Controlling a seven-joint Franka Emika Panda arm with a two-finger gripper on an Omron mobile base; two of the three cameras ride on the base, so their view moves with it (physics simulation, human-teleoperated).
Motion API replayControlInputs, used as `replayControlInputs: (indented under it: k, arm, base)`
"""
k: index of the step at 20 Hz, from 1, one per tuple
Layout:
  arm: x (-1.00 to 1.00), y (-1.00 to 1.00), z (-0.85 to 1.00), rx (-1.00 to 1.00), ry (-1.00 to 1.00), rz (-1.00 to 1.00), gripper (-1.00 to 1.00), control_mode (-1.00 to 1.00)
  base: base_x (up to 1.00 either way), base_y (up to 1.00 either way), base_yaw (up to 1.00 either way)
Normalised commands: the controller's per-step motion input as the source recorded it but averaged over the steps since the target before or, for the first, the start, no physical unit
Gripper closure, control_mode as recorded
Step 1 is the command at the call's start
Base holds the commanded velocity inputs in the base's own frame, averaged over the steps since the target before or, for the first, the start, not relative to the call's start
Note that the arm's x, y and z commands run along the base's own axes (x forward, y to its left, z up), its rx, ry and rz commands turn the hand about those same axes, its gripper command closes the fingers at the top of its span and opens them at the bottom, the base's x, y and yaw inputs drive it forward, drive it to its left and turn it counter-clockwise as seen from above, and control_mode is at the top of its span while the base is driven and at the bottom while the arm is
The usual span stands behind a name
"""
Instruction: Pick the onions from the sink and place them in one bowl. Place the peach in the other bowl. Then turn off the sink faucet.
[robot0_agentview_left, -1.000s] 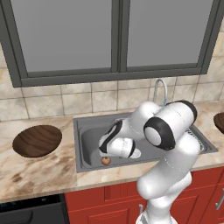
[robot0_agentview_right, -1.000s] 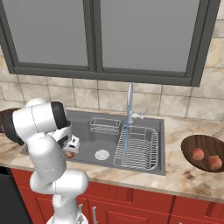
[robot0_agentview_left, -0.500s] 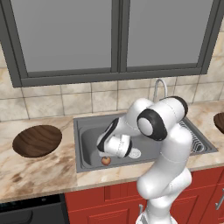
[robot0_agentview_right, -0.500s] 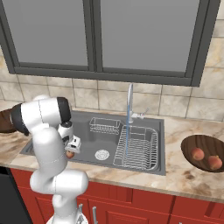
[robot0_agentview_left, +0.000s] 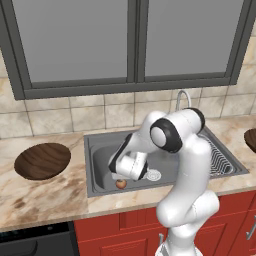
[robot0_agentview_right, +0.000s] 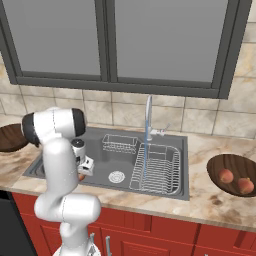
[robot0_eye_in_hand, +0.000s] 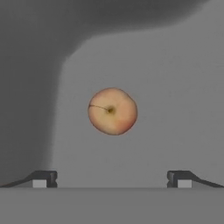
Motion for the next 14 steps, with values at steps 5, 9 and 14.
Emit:
replayControlInputs:
  k: [5, 9, 14]
  arm:
    - [0.21, 0.0, -0.17, 0.0, 0.0, 0.0, -1.0, -1.0]
    - [0.12, 0.0, -0.19, 0.0, 0.0, 0.0, -1.0, -1.0]
    - [0.12, 0.03, -0.21, 0.0, 0.0, 0.0, -1.0, -1.0]
  base:
    - [0.0, 0.0, 0.0]
    - [0.0, 0.0, 0.0]
    - [0.0, 0.0, 0.0]
